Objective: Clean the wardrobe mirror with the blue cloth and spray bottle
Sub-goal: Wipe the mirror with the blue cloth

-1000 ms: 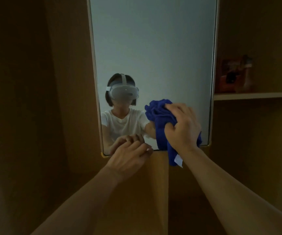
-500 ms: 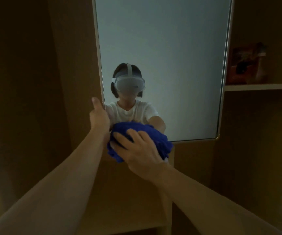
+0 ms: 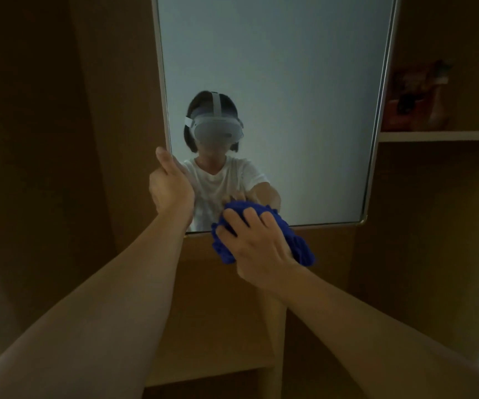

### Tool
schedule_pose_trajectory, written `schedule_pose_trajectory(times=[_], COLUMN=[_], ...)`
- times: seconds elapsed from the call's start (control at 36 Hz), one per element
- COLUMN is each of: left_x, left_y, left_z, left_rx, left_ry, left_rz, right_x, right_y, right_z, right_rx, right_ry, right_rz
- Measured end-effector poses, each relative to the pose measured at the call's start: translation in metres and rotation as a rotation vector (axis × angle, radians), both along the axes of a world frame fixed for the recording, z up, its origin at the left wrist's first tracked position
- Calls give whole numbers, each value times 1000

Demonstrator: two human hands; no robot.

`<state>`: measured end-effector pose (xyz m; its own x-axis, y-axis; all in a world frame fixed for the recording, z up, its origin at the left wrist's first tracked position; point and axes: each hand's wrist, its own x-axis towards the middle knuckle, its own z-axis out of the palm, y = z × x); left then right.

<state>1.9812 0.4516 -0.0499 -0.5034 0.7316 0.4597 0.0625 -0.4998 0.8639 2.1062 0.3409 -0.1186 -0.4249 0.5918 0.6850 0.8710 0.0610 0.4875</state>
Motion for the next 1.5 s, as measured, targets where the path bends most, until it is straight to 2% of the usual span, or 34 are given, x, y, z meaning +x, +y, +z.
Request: schedule_pose_trajectory(times=[0.31,0.58,0.75,0.94,1.08,1.25,1.33,1.42,1.44,1.5], left_x=[3,4,5,2,1,-6,-8,-5,-3,4], left_y=[-1,-6,-9,-13,-16,-19,-27,-38,-44,-59], left_z=[0,0,1,-1,0,3,5,7,8,9], left_rx=[25,24,9,26,3,-51,-53,42,87,254], left_ry=[13,31,25,13,2,35,71,195,238,346], left_rz=[45,60,70,40,3,-53,-49,251,366,458], right_x=[46,87,108,139,151,131,113,98,95,88], right_y=[-18,-35,-39,-54,-61,-51,-45,-44,-44,-44], right_z=[-4,-7,-8,-4,1,-7,-13,-6,-1,14], right_rx=[-19,14,-59,-51,16,-3,-33,-113,-176,-341], right_ry=[107,280,335,578,853,904,921,917,976,1158], right_rz=[-134,-351,-504,-619,-578,-549,-406,-147,-66,112])
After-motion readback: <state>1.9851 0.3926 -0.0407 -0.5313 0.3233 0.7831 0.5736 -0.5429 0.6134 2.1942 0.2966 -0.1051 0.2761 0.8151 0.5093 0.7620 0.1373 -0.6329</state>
